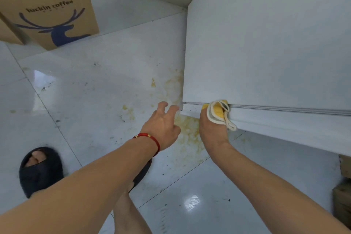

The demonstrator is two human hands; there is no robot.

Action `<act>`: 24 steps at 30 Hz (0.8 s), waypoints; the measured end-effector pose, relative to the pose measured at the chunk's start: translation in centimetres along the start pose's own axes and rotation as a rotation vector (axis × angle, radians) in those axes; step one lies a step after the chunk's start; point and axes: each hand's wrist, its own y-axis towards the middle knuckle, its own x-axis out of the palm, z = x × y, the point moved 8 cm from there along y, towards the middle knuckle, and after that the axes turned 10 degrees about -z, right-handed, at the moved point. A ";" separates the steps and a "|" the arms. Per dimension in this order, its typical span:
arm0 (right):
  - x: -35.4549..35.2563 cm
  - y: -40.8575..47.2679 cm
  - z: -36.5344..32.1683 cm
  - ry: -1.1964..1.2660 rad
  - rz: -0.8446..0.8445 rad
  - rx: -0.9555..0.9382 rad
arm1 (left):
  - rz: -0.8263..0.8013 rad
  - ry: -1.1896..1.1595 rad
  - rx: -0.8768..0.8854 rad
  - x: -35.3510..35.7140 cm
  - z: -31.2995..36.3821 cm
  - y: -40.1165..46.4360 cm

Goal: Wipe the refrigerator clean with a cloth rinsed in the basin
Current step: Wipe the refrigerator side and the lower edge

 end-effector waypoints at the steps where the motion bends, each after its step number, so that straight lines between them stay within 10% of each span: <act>1: -0.3 2.1 -1.8 -0.013 -0.006 -0.028 | 0.007 0.008 0.002 0.3 -1.3 0.6; 15: -4.9 17.4 -13.4 0.031 0.062 -0.110 | -0.026 -0.056 -0.100 5.1 -13.0 6.2; 24: 0.4 2.9 -1.9 0.249 0.067 0.138 | -0.055 -0.091 -0.118 0.8 -7.4 -0.6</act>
